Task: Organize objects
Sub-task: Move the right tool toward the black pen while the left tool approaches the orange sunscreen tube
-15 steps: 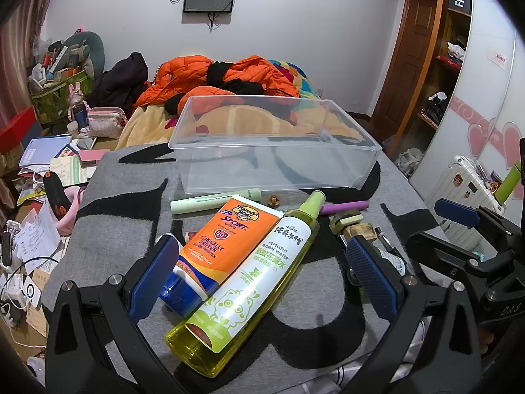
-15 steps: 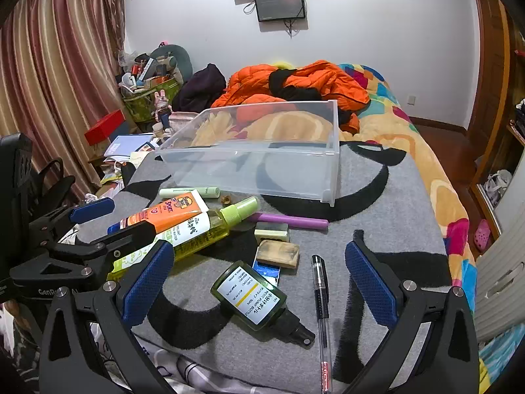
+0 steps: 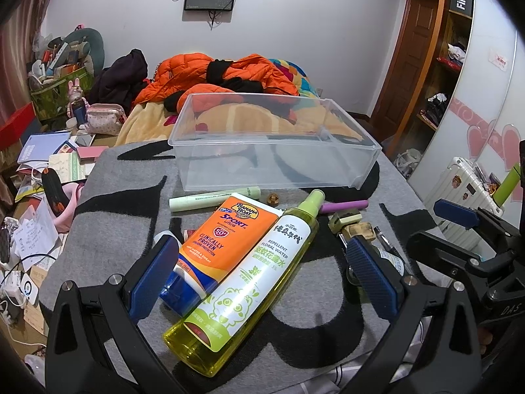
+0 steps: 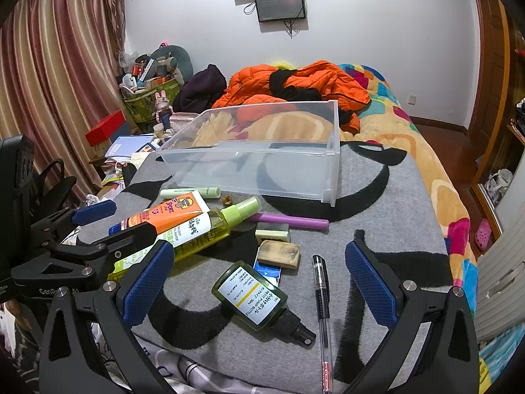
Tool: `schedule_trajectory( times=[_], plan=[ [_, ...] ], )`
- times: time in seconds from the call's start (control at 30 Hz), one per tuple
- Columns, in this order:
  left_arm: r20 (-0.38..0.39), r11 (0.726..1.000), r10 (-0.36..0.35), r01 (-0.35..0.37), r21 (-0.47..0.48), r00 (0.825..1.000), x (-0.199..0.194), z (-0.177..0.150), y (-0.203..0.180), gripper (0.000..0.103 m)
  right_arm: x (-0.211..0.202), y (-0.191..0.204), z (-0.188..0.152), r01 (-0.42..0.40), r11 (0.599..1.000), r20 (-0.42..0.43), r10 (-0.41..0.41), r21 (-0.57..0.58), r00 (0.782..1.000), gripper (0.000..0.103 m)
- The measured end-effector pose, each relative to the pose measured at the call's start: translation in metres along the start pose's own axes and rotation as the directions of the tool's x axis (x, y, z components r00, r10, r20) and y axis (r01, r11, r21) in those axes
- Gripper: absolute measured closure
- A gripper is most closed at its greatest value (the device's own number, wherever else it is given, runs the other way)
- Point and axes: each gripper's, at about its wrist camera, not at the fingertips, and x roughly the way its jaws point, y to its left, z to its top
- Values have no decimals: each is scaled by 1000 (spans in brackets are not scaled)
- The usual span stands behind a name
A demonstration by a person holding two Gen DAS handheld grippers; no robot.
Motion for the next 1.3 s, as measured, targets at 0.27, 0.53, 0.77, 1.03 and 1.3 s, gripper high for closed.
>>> schedule_trajectory(
  times=[0.27,0.53,0.77,1.03,1.3],
  plan=[
    [0,1000,-9,9,3,1000,-1,0,-1,0,0,-1,0,-1,1000,0,1,2,1000,0],
    [14,1000,-31,31,4,999,-2,1,-1,0,2,1,-1,3,1000,4,-3,-8,1000,0],
    [-21,999,-33,33,-9,999,6,6,10,16,6,-7,2,17,1000,2,-17,-8,1000,8],
    [-48,1000,-4,4,-6,999,17,14,32,16,14,-26,0,50,999,-37,-50,5,998,21],
    [-151,999,10,-5,37,989,43,7,43,17,31,-48,-15,82,996,-127,-77,32,989,37]
  ],
)
